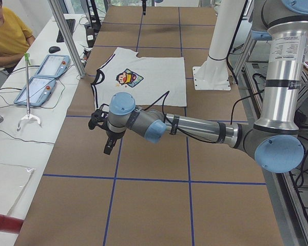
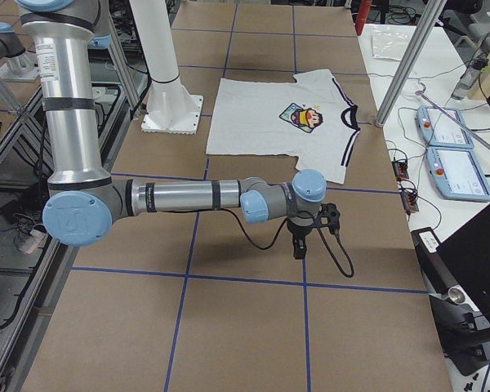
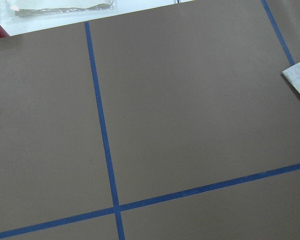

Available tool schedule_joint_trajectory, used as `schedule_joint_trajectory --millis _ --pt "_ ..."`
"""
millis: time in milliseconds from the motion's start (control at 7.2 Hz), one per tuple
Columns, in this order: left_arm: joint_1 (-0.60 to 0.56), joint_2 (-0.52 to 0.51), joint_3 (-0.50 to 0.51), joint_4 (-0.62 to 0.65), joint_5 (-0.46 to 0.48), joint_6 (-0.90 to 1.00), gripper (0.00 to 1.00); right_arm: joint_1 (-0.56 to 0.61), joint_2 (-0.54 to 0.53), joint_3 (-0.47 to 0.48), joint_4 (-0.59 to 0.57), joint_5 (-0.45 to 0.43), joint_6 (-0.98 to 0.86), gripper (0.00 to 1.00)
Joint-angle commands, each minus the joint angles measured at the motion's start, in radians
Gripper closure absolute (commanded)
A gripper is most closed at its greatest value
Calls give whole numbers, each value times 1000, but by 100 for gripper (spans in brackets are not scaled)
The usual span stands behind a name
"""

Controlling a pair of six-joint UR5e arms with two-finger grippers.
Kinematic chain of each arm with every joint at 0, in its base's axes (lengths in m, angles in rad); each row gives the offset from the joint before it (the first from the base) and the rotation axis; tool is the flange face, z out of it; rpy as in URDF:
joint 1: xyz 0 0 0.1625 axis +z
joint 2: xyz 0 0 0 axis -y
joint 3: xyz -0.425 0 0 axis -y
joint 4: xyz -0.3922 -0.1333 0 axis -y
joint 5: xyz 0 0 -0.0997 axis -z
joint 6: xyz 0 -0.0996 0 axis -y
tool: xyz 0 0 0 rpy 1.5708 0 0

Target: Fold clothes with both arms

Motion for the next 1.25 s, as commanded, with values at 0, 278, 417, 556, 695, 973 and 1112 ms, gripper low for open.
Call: schedule_joint_trajectory --millis 0,278,417,556,695,973,1112 --pt "3 2 4 0 -3 -2 0 -72 15 -48 168 -3 163 0" --pt "7 1 4 3 -4 -12 0 -142 166 -181 279 -6 385 0" --pt "7 2 2 1 -4 -7 0 -165 284 -267 281 -15 433 0" --pt "7 -1 -4 0 -4 -9 0 -177 367 -330 281 -24 434 0" --pt "10 -1 1 -31 -3 -12 0 -211 421 -364 283 -33 434 1" --pt "13 -2 4 -51 -3 -12 0 -290 538 -438 319 -183 519 2" --pt "15 -4 2 -52 -3 -9 0 -332 576 -513 433 -251 667 6"
